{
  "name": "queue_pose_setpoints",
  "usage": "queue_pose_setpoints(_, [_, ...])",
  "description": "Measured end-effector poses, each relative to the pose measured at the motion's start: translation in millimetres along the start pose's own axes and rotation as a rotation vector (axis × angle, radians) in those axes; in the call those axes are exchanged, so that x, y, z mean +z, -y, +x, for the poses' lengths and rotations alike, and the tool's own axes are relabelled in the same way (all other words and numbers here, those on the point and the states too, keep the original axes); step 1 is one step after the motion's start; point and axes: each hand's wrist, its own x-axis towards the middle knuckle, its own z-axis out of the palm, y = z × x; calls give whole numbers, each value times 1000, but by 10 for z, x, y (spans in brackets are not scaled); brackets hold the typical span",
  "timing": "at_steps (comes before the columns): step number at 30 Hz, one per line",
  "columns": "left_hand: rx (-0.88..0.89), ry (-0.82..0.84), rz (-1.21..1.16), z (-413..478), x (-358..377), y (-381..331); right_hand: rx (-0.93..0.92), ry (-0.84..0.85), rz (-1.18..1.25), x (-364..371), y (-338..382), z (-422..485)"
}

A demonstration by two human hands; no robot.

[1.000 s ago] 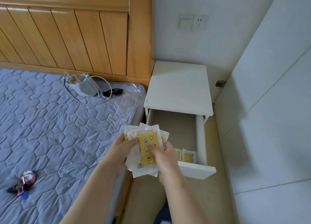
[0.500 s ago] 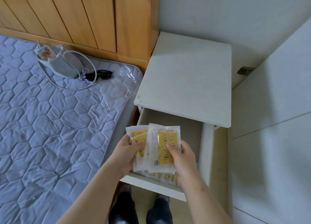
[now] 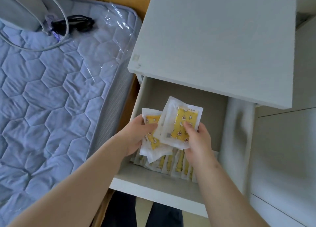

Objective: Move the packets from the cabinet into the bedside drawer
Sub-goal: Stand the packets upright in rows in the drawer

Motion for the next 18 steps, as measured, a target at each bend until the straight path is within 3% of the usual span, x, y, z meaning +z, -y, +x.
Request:
queue_pose_setpoints(6, [-42,43,161,454,-215,178,18,55,-21,154,-242,477])
queue_pose_setpoints(10, [-23,-61,233,730,-165,276,27,0,45,45,-285,721])
queue_pose_setpoints(15, [86,-382,-54,982,8,490,93,-92,122,-172,-462,824])
queue_pose_setpoints(18, [41,-402,-253,1015,120,552,147,-98,152,-206,-581,779])
